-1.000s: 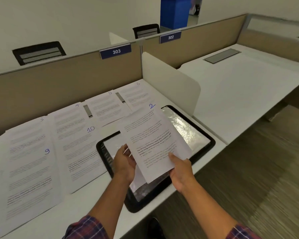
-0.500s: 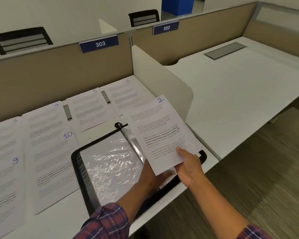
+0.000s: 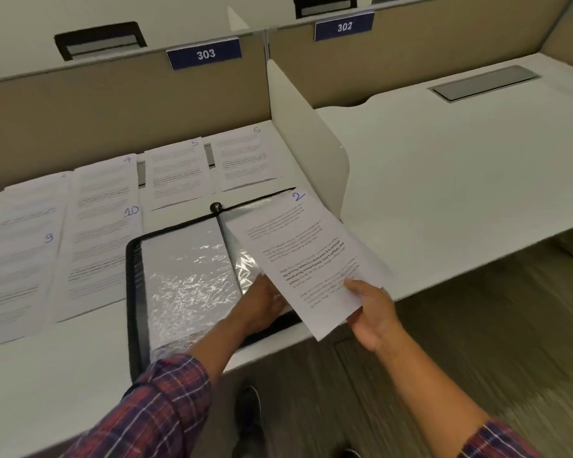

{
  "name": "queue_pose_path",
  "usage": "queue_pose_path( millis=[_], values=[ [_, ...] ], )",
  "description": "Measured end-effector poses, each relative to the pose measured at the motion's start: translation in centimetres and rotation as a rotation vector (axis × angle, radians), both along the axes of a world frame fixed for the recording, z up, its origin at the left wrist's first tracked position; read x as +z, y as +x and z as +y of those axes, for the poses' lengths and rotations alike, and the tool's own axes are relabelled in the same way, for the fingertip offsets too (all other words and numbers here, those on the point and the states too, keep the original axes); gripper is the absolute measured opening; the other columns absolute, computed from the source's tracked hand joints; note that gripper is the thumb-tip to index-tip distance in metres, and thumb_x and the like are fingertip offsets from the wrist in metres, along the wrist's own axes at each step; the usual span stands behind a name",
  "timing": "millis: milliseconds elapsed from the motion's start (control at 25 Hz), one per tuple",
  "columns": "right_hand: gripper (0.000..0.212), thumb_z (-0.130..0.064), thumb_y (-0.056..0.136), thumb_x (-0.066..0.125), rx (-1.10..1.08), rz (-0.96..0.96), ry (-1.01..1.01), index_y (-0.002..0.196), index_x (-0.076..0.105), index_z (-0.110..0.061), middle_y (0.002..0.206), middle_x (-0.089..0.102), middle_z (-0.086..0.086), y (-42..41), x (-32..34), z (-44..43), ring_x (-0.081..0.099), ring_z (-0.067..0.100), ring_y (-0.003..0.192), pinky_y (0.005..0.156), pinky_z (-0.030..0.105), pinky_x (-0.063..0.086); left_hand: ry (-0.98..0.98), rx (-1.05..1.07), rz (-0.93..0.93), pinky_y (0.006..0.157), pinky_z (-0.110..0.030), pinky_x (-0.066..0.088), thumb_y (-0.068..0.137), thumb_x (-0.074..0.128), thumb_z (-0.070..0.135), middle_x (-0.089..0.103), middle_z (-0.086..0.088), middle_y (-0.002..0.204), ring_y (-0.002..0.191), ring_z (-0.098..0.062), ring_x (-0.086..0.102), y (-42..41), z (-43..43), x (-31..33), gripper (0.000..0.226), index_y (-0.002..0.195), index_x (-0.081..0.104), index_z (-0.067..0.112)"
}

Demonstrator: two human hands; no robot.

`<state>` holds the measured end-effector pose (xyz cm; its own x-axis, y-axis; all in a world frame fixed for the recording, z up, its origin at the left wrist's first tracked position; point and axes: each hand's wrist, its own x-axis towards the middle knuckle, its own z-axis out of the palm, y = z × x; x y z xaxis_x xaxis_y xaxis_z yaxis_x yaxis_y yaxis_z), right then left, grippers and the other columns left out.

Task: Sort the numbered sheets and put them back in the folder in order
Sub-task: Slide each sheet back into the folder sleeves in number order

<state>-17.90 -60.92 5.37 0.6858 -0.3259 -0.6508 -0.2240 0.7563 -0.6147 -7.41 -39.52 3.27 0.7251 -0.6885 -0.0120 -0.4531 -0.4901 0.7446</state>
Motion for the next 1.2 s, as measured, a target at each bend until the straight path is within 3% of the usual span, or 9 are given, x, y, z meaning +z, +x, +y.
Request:
queue_pose_path(
  millis=[120,200,280,400,560,680,880,1080,1200],
  values=[
    [0.039,-0.001,0.096,0.066,0.098,-0.014,-0.014,0.133,0.063,-0.012,0.122,0.075,0.016,-2.5,0.3,-2.4,0.070,0.037,0.116,0.102,0.061,0.054,0.059,0.074,-0.039,0.096,-0.031,0.057,0.096,0.073,0.021,0.064,0.013,0.124,0.117,-0.010,0.063,0.2,0.0,-1.3,0.036,0.127,0.061,0.035],
    [0.034,-0.001,0.098,0.063,0.164,-0.006,-0.033,0.130,0.064,-0.011,0.121,0.075,0.016,-4.5,0.7,-3.8,0.070,0.037,0.115,0.103,0.061,0.053,0.050,0.248,-0.096,0.080,-0.035,0.059,0.093,0.074,0.012,0.066,0.002,0.096,0.090,-0.018,0.066,0.0,-0.2,-1.9,0.016,0.101,0.065,0.022],
    [0.031,0.000,0.099,0.060,0.234,0.007,-0.051,0.128,0.065,-0.010,0.122,0.075,0.018,-6.2,0.8,-5.3,0.070,0.038,0.116,0.104,0.062,0.052,0.145,0.392,-0.041,0.068,-0.031,0.050,0.096,0.067,-0.001,0.054,0.001,0.072,0.066,-0.013,0.053,-0.6,-0.6,-1.2,0.032,0.074,0.053,0.019],
    [0.036,0.000,0.098,0.059,0.320,0.023,-0.074,0.132,0.062,-0.008,0.125,0.072,0.021,-8.0,0.5,-7.5,0.069,0.042,0.118,0.106,0.067,0.048,0.302,0.417,0.073,0.053,-0.020,0.042,0.103,0.056,0.000,0.042,-0.003,0.062,0.049,-0.010,0.046,-1.2,0.1,0.3,0.042,0.067,0.038,0.014],
    [0.034,0.000,0.098,0.058,0.435,0.066,-0.091,0.132,0.061,-0.003,0.122,0.072,0.026,-9.5,0.5,-9.0,0.070,0.046,0.112,0.097,0.063,0.055,0.256,0.381,0.112,0.060,-0.030,0.044,0.092,0.069,0.013,0.055,-0.019,0.065,0.057,-0.019,0.055,0.5,0.6,1.0,0.036,0.065,0.052,-0.004],
    [0.032,0.001,0.097,0.057,0.506,0.098,-0.130,0.129,0.062,0.001,0.120,0.072,0.028,-10.0,0.5,-9.5,0.071,0.046,0.110,0.091,0.058,0.058,0.257,0.370,0.034,0.054,-0.021,0.035,0.086,0.076,0.006,0.049,0.005,0.054,0.050,-0.004,0.042,0.8,-0.3,1.2,0.045,0.050,0.053,0.021],
    [0.030,-0.002,0.096,0.060,0.590,0.132,-0.223,0.125,0.063,0.001,0.112,0.075,0.025,-10.0,0.5,-9.6,0.074,0.043,0.101,0.073,0.045,0.064,0.168,0.375,0.158,0.069,-0.027,0.052,0.092,0.078,0.016,0.080,-0.004,0.083,0.077,-0.016,0.074,1.1,-0.4,1.2,0.011,0.090,0.083,0.007],
    [0.028,0.000,0.096,0.060,0.546,0.125,-0.262,0.125,0.064,0.001,0.112,0.075,0.024,-10.0,0.6,-9.3,0.075,0.041,0.099,0.071,0.045,0.064,0.260,0.252,0.092,0.078,-0.032,0.057,0.096,0.069,0.011,0.080,0.004,0.091,0.087,-0.016,0.073,1.6,-0.3,1.6,0.017,0.099,0.084,0.016],
    [0.026,0.002,0.096,0.060,0.486,0.133,-0.299,0.121,0.066,-0.001,0.113,0.075,0.023,-9.9,0.7,-9.3,0.075,0.040,0.100,0.083,0.053,0.063,0.275,0.243,-0.041,0.074,-0.022,0.052,0.094,0.073,0.010,0.076,0.002,0.091,0.080,-0.010,0.066,1.9,-0.4,2.3,0.013,0.103,0.082,0.012]
  ],
)
